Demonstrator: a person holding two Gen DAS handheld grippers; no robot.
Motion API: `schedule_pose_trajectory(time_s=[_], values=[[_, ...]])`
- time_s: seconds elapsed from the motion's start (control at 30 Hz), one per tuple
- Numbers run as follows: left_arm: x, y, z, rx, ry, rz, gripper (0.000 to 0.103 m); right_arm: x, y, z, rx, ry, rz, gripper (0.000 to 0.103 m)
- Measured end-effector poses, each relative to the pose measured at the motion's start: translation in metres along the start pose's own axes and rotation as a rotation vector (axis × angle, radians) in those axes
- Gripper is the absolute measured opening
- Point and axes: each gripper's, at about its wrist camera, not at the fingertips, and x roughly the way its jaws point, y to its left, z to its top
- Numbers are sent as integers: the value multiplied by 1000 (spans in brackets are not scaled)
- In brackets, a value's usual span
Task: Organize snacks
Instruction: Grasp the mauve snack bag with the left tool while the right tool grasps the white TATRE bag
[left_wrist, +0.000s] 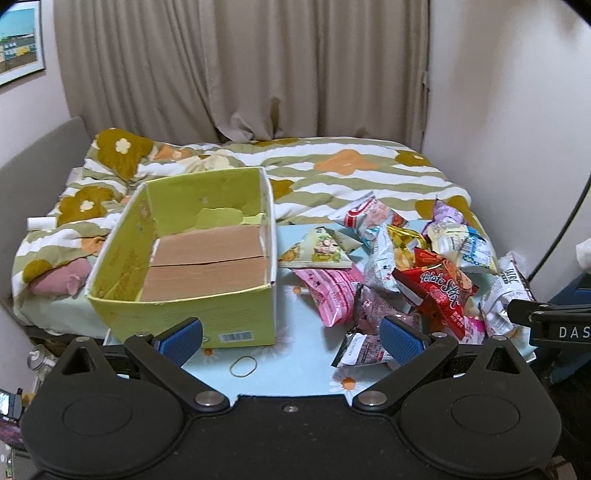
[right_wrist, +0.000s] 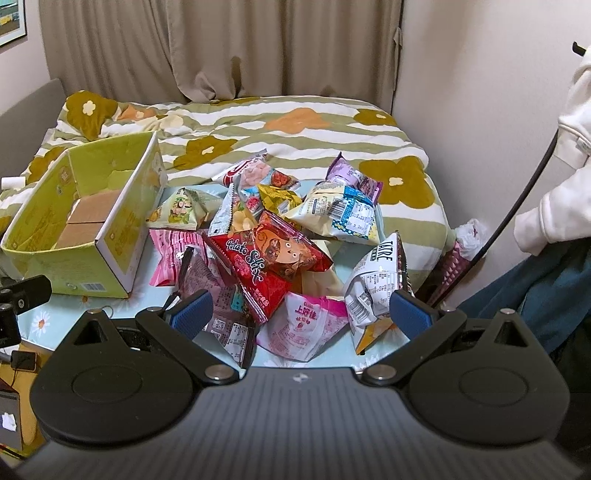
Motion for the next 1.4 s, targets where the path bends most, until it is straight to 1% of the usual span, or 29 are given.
schedule_pose_trajectory(time_s=[0.17,0.37,0.5,0.63,0.77,0.83,0.9,1.03,1.1,1.17,1.27,1.3,1.4], values=[[23,1,4,25,17,-96,103,3,-7,0,42,12,-35,103],[66,-9,4,30,100,-236,103,17,-23,-2,66,34,-99,103],[97,-24,0,26,164,-294,103,33,-37,-2,65,44,-120,103],[127,-43,-3,53,209,-316,103,55,-56,0,66,62,-85,103],[157,-59,-4,112,245,-329,103,76,-73,3,61,77,-66,103],[173,-66,-5,133,276,-325,103,86,-80,6,62,86,-58,103],[184,-70,-5,134,287,-317,103,97,-87,8,65,104,-45,103],[203,-76,-8,131,321,-344,103,116,-94,13,58,133,-5,103],[209,-77,-10,125,330,-352,100,124,-97,15,52,140,9,103],[214,-74,-10,97,340,-375,97,132,-98,16,52,151,21,103],[217,-72,-10,69,356,-389,89,142,-100,16,59,172,46,103],[216,-72,-11,69,357,-384,82,144,-100,16,60,179,53,103],[215,-71,-11,58,359,-386,79,154,-101,16,61,199,65,100]])
